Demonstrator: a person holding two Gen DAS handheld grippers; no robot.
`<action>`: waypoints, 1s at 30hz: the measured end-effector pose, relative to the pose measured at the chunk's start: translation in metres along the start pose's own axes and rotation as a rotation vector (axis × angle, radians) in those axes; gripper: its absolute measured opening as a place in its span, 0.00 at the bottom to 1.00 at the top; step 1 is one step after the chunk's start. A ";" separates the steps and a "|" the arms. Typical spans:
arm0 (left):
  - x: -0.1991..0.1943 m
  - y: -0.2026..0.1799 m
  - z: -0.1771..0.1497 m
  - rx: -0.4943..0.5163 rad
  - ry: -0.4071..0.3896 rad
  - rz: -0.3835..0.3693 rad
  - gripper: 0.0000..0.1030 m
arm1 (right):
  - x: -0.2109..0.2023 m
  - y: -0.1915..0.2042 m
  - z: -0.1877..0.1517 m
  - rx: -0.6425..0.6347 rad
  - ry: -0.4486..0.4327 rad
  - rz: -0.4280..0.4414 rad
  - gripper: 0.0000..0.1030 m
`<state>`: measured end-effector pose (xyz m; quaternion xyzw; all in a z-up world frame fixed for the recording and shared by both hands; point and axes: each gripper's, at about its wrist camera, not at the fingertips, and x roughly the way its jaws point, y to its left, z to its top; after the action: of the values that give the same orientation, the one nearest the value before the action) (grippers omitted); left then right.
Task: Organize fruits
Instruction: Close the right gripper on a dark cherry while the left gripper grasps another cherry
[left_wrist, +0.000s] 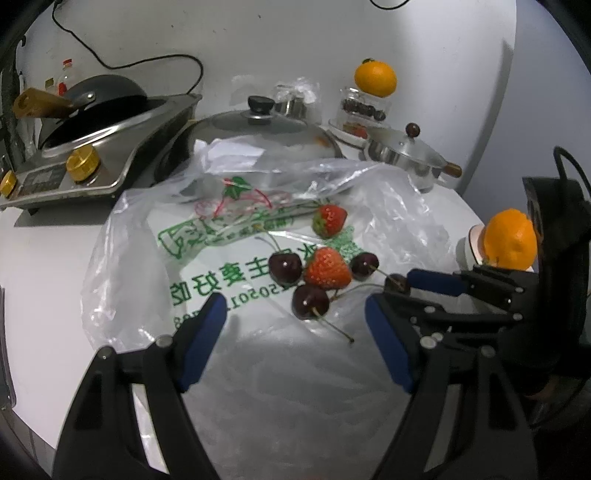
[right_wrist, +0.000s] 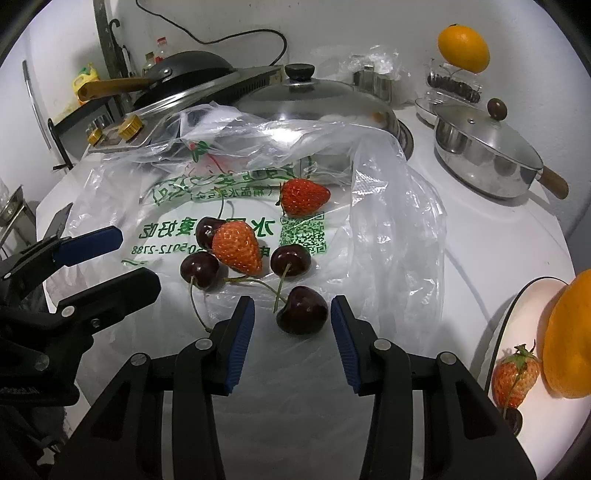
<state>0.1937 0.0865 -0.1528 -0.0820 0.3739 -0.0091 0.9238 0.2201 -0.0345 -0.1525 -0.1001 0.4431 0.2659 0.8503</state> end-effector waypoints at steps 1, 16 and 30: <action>0.002 0.000 0.001 0.000 0.004 0.001 0.76 | 0.001 0.000 0.000 -0.001 0.001 0.000 0.44; 0.028 -0.012 0.008 0.059 0.034 0.023 0.73 | 0.005 -0.006 -0.002 -0.001 0.005 0.012 0.35; 0.048 -0.018 0.005 0.111 0.084 0.005 0.48 | 0.002 -0.011 -0.002 -0.007 -0.003 0.042 0.32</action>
<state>0.2327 0.0655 -0.1791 -0.0291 0.4112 -0.0311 0.9105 0.2260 -0.0442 -0.1557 -0.0935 0.4430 0.2855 0.8447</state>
